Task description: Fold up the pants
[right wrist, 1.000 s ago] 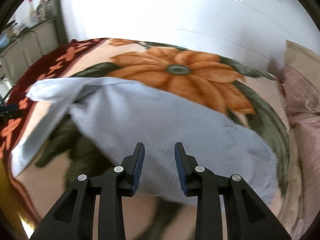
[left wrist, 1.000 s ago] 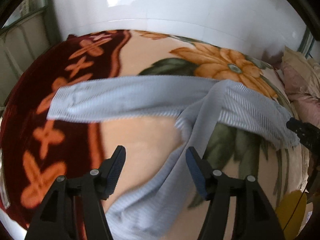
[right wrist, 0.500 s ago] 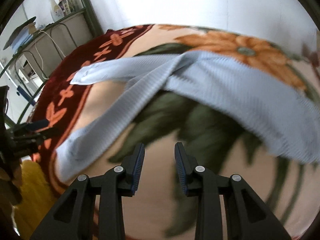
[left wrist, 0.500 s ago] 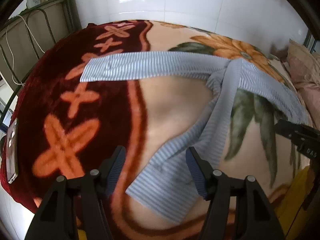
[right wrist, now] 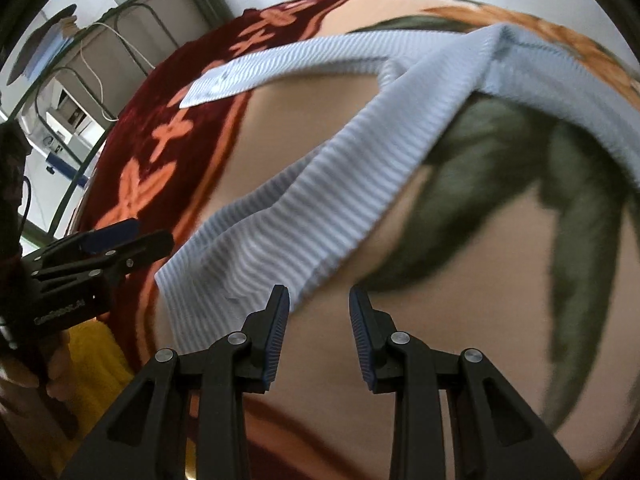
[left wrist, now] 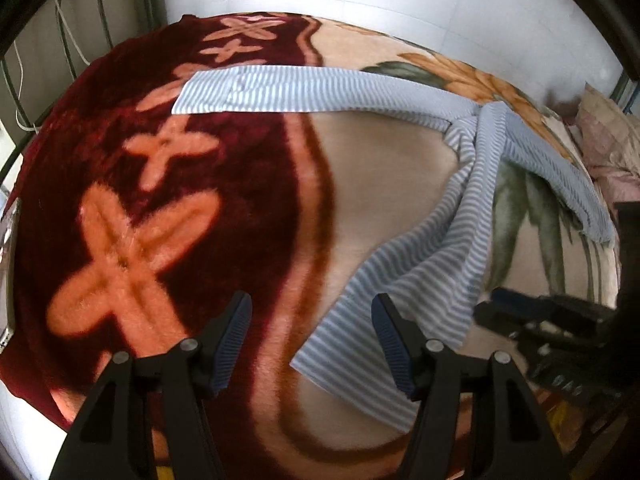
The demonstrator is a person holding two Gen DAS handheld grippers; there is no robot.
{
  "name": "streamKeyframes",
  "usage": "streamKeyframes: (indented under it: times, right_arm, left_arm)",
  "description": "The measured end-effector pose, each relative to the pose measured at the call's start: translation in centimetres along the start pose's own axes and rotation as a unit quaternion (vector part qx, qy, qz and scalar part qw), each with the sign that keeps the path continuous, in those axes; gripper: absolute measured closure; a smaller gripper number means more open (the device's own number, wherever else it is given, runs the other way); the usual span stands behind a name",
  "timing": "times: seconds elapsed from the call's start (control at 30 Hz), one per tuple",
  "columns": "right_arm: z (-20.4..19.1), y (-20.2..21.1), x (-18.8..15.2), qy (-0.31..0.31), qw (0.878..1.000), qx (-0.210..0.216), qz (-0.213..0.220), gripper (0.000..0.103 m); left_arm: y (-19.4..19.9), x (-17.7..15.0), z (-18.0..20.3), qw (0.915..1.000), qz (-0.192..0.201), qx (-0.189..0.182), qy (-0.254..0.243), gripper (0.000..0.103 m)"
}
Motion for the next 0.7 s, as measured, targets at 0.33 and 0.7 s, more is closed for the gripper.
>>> streamKeyframes:
  times: [0.33, 0.7]
  right_arm:
    - [-1.2, -2.4, 0.3, -0.004, 1.000, -0.001, 0.009, 0.070]
    - [-0.5, 2.9, 2.9, -0.024, 0.992, 0.057, 0.113, 0.100]
  left_arm:
    - [-0.4, 0.0, -1.1, 0.9995, -0.004, -0.001, 0.031, 0.037]
    - [-0.8, 0.4, -1.1, 0.9996, -0.003, 0.001, 0.028, 0.037]
Point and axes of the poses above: each gripper's, at about its wrist camera, not at the fingertips, and y roughly against the way its jaws point, z to its right, x to its top, the point moved 2 cm from there along -y, roughly the way its jaws point, and after that the axes turned 11 degrees about z, right-handed, at the moved point
